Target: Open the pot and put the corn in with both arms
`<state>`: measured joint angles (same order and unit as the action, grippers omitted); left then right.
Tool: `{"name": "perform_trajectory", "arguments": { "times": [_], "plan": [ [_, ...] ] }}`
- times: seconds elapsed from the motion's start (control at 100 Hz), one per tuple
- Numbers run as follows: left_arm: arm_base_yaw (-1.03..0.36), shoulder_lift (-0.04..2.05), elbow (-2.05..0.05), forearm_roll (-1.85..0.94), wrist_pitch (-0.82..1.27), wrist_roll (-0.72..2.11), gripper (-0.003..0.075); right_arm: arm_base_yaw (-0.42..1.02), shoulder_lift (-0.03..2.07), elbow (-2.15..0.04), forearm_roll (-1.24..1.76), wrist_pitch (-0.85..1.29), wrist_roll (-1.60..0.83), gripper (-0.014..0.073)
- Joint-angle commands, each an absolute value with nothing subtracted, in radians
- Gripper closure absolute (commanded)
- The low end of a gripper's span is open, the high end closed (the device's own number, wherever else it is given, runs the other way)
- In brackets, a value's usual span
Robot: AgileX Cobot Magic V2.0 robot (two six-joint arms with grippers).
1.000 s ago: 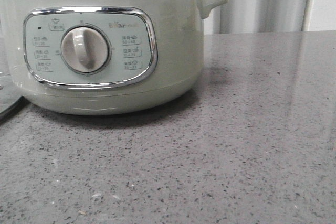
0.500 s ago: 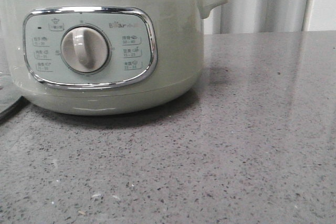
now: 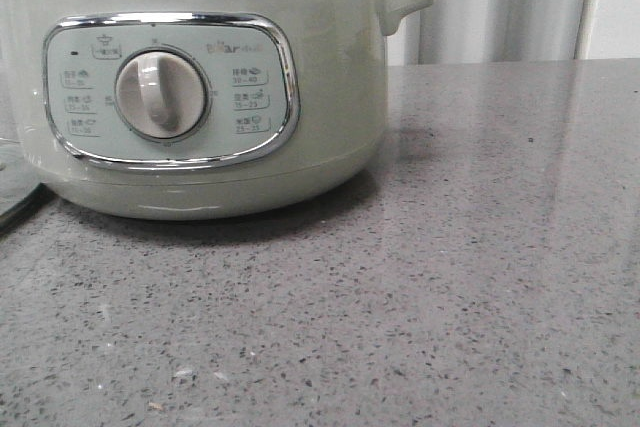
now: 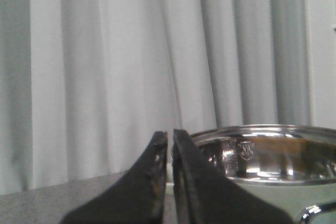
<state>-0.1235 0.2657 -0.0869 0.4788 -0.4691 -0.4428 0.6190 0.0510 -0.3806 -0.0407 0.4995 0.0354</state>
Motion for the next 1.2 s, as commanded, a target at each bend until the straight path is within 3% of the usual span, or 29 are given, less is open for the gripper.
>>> {"name": "perform_trajectory", "arguments": {
  "times": [0.0,0.16,0.39,0.65,0.79,1.19],
  "plan": [
    [-0.134,0.273,-0.085,0.389,-0.508,-0.447,0.0741,0.621,0.065,-0.404,-0.053,0.424,0.034,0.0589],
    [-0.132,0.208,-0.017,0.299,-0.466,-0.417,0.0741,0.621,0.065,-0.404,-0.053,0.424,0.034,0.0589],
    [-0.131,0.108,0.007,0.026,-0.274,-0.069,0.0741,0.621,0.065,-0.404,-0.053,0.424,0.034,0.0589],
    [-0.115,-0.023,0.009,-0.007,0.169,-0.067,0.0741,0.621,0.065,-0.404,-0.053,0.424,0.034,0.0589],
    [-0.085,-0.039,0.009,-0.007,0.305,-0.067,0.0741,0.621,0.065,-0.404,-0.053,0.424,0.034,0.0589],
    [-0.075,-0.039,0.009,-0.007,0.318,-0.067,0.0741,0.621,0.065,-0.404,-0.053,0.424,0.034,0.0589]
  ]
}}
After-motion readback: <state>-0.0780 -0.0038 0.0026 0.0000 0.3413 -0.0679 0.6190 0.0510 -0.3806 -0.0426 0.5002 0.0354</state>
